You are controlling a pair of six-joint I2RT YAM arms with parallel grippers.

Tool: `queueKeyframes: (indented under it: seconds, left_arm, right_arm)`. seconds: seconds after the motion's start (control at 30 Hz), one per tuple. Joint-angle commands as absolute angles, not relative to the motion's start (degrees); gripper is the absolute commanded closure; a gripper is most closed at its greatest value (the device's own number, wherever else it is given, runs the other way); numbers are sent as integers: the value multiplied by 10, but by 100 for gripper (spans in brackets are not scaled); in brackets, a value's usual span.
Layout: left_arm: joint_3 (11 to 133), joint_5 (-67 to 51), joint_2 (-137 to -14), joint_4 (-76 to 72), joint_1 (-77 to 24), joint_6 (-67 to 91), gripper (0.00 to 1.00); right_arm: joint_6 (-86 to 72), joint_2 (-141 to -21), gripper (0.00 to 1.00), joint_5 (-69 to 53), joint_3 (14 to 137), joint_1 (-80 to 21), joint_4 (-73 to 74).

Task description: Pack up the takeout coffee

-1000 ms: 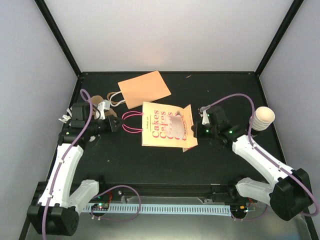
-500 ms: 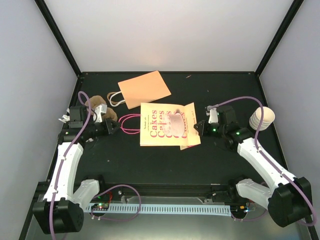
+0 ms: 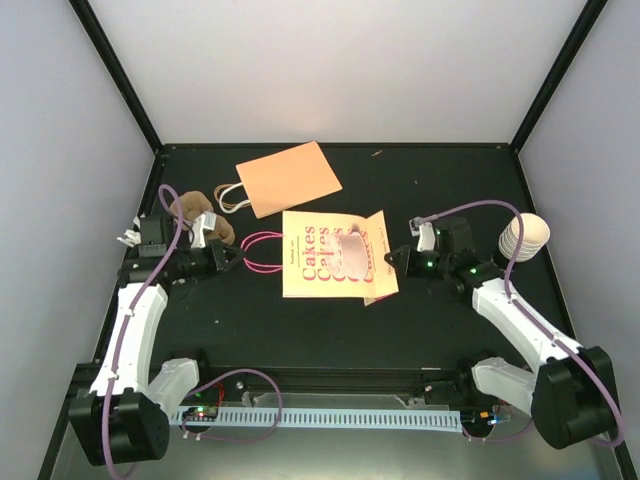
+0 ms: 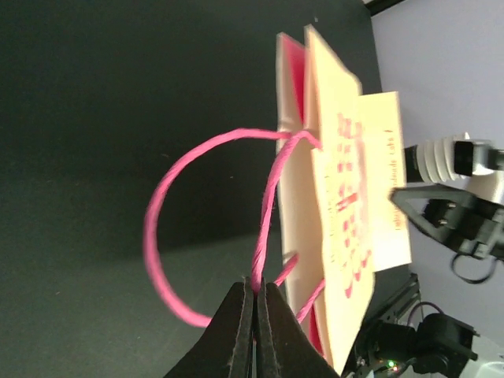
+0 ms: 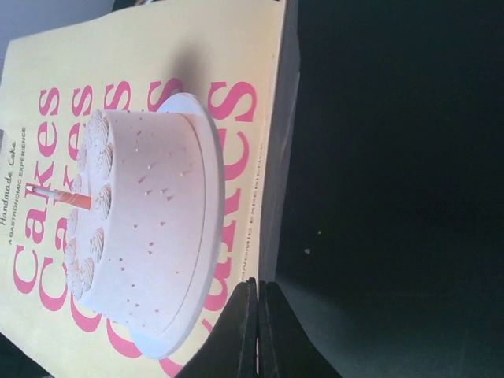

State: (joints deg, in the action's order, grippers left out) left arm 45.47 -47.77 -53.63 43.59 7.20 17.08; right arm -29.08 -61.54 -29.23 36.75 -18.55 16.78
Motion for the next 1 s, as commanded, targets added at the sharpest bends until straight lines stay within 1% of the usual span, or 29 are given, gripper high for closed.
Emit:
queueKeyframes:
  seconds: [0.0, 0.13, 0.33, 0.5, 0.73, 0.97]
  left_arm:
    - [470, -498, -515, 387, 30, 210, 98]
    - [513, -492, -500, 353, -21, 259, 98]
    - [592, -483, -512, 364, -42, 284, 98]
    - [610, -500, -518, 325, -59, 322, 98]
    - [641, -500, -521, 294, -84, 356, 98]
    - [645, -497, -518, 258, -90, 381, 98]
  right_arm:
    - [-317, -659, 99, -375, 322, -177, 61]
    - [-318, -696, 99, -374, 300, -177, 12]
    - [-316, -727, 99, -377, 279, -177, -24]
    - [-330, -747, 99, -391, 262, -177, -69]
    - [-311, -800, 99, -386, 270, -177, -68]
    - [-300, -833, 96, -378, 274, -178, -60]
